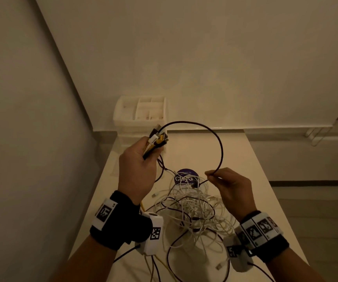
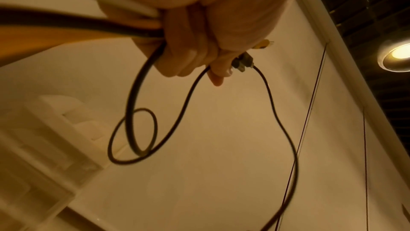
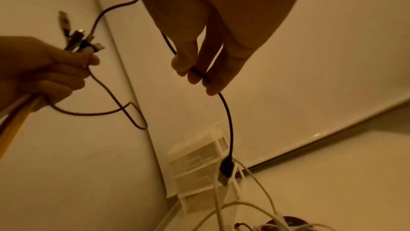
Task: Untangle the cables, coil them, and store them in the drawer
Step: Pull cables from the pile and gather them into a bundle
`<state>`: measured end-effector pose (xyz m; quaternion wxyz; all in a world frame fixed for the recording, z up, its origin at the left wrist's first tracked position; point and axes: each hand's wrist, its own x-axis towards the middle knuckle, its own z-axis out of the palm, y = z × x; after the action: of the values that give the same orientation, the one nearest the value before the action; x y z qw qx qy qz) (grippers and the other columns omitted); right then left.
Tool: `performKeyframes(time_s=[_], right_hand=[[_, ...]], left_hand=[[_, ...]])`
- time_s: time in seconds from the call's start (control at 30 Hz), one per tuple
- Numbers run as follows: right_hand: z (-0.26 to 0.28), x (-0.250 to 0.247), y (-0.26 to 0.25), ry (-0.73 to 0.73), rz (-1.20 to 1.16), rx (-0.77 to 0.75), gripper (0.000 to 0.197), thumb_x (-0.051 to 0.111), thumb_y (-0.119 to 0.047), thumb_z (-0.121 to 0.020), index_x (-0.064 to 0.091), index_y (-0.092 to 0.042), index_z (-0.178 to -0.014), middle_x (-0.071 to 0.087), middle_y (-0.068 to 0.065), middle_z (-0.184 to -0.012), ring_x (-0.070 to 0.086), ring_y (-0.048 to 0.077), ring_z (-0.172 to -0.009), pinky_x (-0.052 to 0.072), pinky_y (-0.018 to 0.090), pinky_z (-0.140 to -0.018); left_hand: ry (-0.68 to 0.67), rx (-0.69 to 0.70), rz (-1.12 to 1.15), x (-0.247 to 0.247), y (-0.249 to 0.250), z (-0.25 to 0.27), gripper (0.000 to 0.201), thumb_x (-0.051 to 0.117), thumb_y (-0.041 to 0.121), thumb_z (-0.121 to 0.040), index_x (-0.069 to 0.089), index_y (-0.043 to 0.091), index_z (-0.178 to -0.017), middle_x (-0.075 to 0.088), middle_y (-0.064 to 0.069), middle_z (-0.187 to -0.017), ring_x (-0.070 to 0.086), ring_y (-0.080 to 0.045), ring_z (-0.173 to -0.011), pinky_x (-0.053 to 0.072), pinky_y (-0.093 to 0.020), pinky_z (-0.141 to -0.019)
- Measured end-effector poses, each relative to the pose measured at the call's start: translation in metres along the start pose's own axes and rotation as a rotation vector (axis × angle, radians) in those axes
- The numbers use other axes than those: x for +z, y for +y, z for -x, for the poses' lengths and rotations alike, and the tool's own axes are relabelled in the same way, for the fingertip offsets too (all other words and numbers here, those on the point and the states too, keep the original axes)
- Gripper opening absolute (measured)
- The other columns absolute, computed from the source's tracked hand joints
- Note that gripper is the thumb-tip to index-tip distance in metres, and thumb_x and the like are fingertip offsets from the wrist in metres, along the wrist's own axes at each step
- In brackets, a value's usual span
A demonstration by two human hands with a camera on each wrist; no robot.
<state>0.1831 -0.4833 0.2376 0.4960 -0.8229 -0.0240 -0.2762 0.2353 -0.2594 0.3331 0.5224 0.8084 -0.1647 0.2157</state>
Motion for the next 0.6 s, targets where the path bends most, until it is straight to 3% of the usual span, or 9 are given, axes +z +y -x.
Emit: performKeyframes(time_s=[0.13, 0.23, 0.33, 0.4, 0.43, 0.5, 0.6], right_hand=[[0.017, -0.005, -0.003, -0.042, 0.031, 0.005, 0.020, 0.071, -0.001, -0.081, 0.076, -0.017, -0.093, 0.071, -0.007, -0.088, 0.066, 0.004, -0.081, 0.054, 0.021, -0.073], [0.031, -0.015, -0.002, 0.005, 0.173, -0.024, 0.022, 0.068, -0.003, -0.084, 0.075, -0.016, -0.100, 0.068, -0.006, -0.087, 0.065, 0.007, -0.081, 0.052, 0.020, -0.073], [0.039, -0.023, 0.007, -0.029, 0.409, -0.037, 0.024, 0.069, -0.001, -0.083, 0.075, -0.013, -0.103, 0.065, 0.001, -0.085, 0.063, 0.020, -0.077, 0.054, 0.033, -0.069], [0.040, -0.022, 0.014, -0.103, 0.510, 0.023, 0.022, 0.068, 0.001, -0.084, 0.075, -0.011, -0.102, 0.063, 0.004, -0.083, 0.062, 0.024, -0.075, 0.054, 0.039, -0.066], [0.041, -0.021, 0.016, -0.123, 0.530, 0.064, 0.022, 0.067, 0.000, -0.085, 0.075, -0.010, -0.102, 0.062, 0.005, -0.083, 0.061, 0.025, -0.075, 0.053, 0.040, -0.067], [0.044, -0.021, 0.019, -0.126, 0.544, 0.145, 0.021, 0.063, -0.002, -0.088, 0.074, -0.012, -0.104, 0.059, 0.004, -0.083, 0.059, 0.024, -0.076, 0.050, 0.036, -0.069], [0.055, -0.022, 0.018, -0.137, 0.584, 0.246, 0.025, 0.060, -0.003, -0.091, 0.073, -0.014, -0.109, 0.055, 0.003, -0.083, 0.055, 0.025, -0.077, 0.041, 0.031, -0.067]], left_hand=[[-0.019, -0.006, -0.027, -0.005, -0.002, 0.001, 0.008, 0.064, 0.016, -0.090, 0.070, 0.016, -0.095, 0.056, 0.012, -0.063, 0.048, -0.007, -0.058, 0.039, -0.017, -0.053], [-0.002, -0.010, -0.032, -0.014, -0.008, 0.001, 0.012, 0.063, 0.021, -0.091, 0.069, 0.011, -0.095, 0.064, -0.002, -0.070, 0.056, -0.021, -0.064, 0.049, -0.039, -0.060], [0.021, -0.008, -0.030, -0.022, -0.012, 0.001, 0.024, 0.060, 0.028, -0.088, 0.068, 0.007, -0.095, 0.066, -0.010, -0.075, 0.060, -0.030, -0.071, 0.052, -0.047, -0.064], [-0.012, -0.027, -0.029, -0.024, -0.010, 0.001, 0.020, 0.063, 0.025, -0.090, 0.069, 0.008, -0.095, 0.066, -0.007, -0.072, 0.060, -0.021, -0.068, 0.053, -0.041, -0.064], [-0.026, -0.034, -0.031, -0.025, -0.009, 0.002, 0.015, 0.064, 0.023, -0.090, 0.069, 0.009, -0.094, 0.064, -0.003, -0.067, 0.057, -0.012, -0.062, 0.051, -0.034, -0.060], [-0.030, -0.050, -0.038, -0.026, -0.006, 0.003, 0.010, 0.065, 0.021, -0.090, 0.069, 0.012, -0.090, 0.057, 0.007, -0.059, 0.051, -0.005, -0.054, 0.042, -0.021, -0.053], [-0.022, -0.073, -0.009, -0.031, -0.004, 0.005, 0.011, 0.066, 0.022, -0.088, 0.069, 0.011, -0.090, 0.060, 0.005, -0.064, 0.050, -0.009, -0.057, 0.044, -0.029, -0.057]])
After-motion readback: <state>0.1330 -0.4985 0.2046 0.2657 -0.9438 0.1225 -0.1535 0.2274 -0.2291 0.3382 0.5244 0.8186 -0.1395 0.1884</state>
